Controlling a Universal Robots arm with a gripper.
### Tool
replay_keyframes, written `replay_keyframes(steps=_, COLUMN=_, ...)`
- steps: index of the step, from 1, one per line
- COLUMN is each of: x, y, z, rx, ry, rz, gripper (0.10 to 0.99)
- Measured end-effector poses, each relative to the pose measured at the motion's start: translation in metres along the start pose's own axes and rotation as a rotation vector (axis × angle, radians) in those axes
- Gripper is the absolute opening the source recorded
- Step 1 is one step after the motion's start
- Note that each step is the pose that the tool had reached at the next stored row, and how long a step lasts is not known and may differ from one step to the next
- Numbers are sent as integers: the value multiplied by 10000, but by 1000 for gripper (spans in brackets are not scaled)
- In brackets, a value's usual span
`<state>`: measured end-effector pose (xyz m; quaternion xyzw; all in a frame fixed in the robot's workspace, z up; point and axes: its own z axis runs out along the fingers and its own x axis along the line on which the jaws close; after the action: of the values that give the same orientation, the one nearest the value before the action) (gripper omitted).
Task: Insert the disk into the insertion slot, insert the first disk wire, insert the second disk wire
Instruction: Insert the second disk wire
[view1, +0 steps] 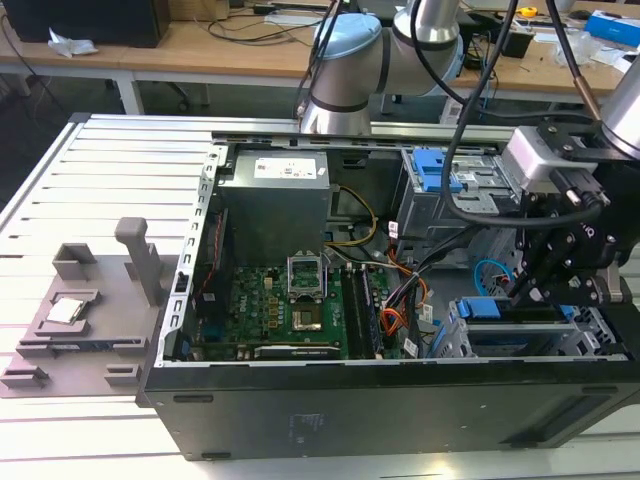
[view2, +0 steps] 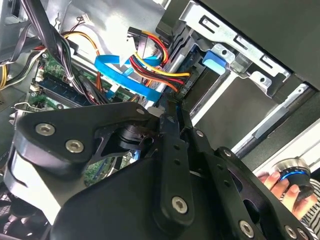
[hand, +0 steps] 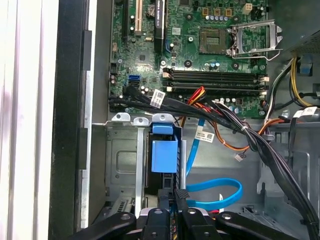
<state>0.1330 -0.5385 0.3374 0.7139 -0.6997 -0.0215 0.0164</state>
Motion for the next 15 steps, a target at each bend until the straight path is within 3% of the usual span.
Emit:
replay_keyframes(steps=3, x=0, y=0, z=4, rx=0, ry=-6, rz=-1, gripper=165)
replay_keyframes(steps=5, x=2, y=0, z=7, rx=0, ry=-13, rz=-1, gripper=239)
replay_keyframes(steps=7, x=2, y=2, z=-12, rx=0, ry=-6, rz=0, gripper=239)
replay_keyframes(steps=13, x=-5, y=19, z=-260, rx=36, ry=2, rz=0, gripper=224)
replay_keyframes(steps=15, x=-6, y=23, z=-319, rx=47, ry=1, rz=0, gripper=106)
